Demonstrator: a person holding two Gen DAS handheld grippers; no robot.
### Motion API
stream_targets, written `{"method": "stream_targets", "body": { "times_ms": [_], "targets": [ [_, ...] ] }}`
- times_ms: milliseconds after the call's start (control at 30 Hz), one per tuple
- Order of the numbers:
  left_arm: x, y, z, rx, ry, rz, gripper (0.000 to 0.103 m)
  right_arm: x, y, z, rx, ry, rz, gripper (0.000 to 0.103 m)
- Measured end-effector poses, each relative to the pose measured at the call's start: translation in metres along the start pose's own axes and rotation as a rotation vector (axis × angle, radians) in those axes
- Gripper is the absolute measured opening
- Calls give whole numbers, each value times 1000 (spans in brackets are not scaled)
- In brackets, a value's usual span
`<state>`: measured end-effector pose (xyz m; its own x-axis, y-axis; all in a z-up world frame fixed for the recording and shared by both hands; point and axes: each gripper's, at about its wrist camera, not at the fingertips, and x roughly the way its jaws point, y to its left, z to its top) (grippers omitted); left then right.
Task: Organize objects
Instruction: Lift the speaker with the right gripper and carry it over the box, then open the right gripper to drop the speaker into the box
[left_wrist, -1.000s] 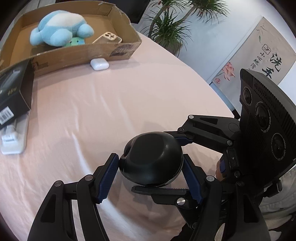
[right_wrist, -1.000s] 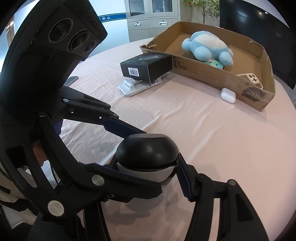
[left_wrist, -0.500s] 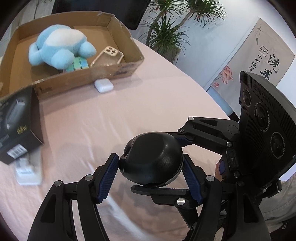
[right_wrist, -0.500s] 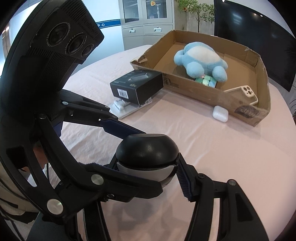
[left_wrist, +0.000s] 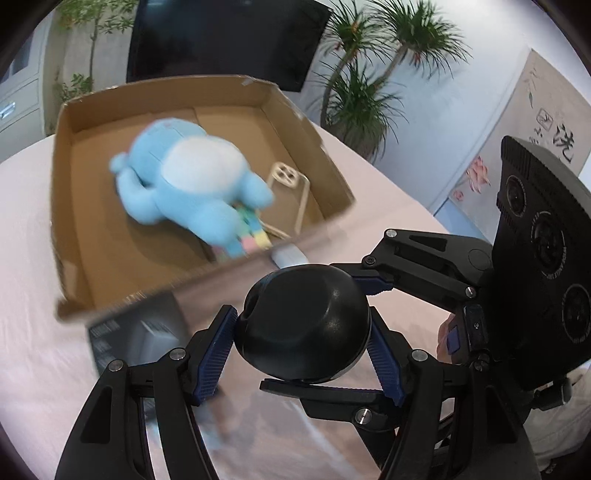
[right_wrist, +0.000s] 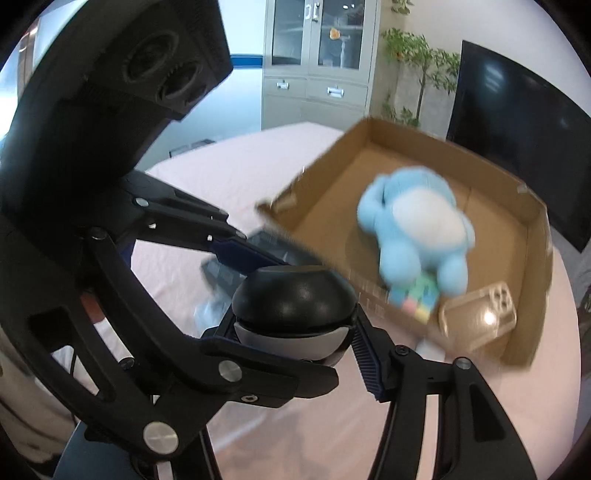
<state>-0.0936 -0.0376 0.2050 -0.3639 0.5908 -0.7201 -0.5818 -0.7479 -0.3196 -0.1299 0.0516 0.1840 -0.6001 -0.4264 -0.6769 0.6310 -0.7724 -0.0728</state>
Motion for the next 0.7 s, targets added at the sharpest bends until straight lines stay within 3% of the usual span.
{"method": "stream_targets", "body": {
  "times_ms": [267, 700],
  "targets": [
    [15, 68, 34, -43, 13, -8, 68, 49, -21, 44, -11, -10, 23, 55],
    [50, 152, 35, -197, 57, 0, 68, 134, -38, 66, 39, 41, 101, 55]
  ]
}}
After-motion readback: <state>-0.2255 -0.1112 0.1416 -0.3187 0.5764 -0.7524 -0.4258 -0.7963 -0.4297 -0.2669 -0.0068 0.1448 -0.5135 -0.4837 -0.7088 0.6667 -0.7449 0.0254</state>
